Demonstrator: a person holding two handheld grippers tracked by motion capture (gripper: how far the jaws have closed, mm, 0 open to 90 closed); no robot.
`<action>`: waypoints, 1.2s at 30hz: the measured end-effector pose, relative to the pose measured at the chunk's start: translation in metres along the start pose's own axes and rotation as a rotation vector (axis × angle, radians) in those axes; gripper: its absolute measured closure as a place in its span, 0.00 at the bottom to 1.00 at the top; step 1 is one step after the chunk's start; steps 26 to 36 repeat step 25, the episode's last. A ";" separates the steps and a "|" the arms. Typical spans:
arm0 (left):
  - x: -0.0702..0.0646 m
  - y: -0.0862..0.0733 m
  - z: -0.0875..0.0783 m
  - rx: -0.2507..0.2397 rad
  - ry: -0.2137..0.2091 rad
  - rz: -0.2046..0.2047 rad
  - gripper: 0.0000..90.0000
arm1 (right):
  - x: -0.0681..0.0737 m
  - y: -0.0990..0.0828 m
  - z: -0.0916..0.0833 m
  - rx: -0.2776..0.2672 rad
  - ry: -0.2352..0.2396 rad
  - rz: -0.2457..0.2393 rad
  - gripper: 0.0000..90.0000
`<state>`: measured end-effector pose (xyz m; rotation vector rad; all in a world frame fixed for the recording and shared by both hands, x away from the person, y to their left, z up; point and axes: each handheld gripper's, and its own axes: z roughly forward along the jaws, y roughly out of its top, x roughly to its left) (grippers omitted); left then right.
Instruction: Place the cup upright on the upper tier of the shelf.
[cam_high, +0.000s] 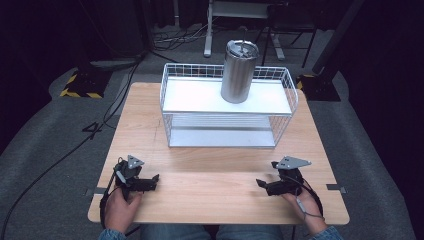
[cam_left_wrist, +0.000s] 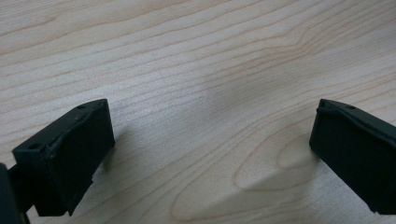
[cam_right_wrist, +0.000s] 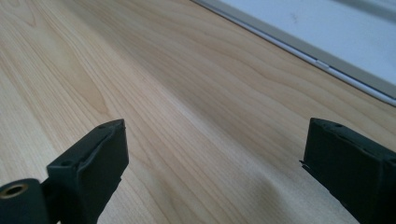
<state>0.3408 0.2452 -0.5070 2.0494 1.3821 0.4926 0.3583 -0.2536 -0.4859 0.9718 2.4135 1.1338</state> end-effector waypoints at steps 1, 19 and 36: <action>0.000 0.000 0.000 0.000 0.000 0.001 0.00 | 0.001 -0.002 0.002 0.006 -0.004 -0.005 0.07; 0.000 0.000 0.000 0.000 0.000 0.001 0.00 | 0.004 -0.014 0.017 0.082 -0.019 -0.007 0.00; 0.000 0.000 0.000 0.000 0.000 0.001 0.00 | 0.003 -0.014 0.017 0.083 -0.020 -0.007 0.00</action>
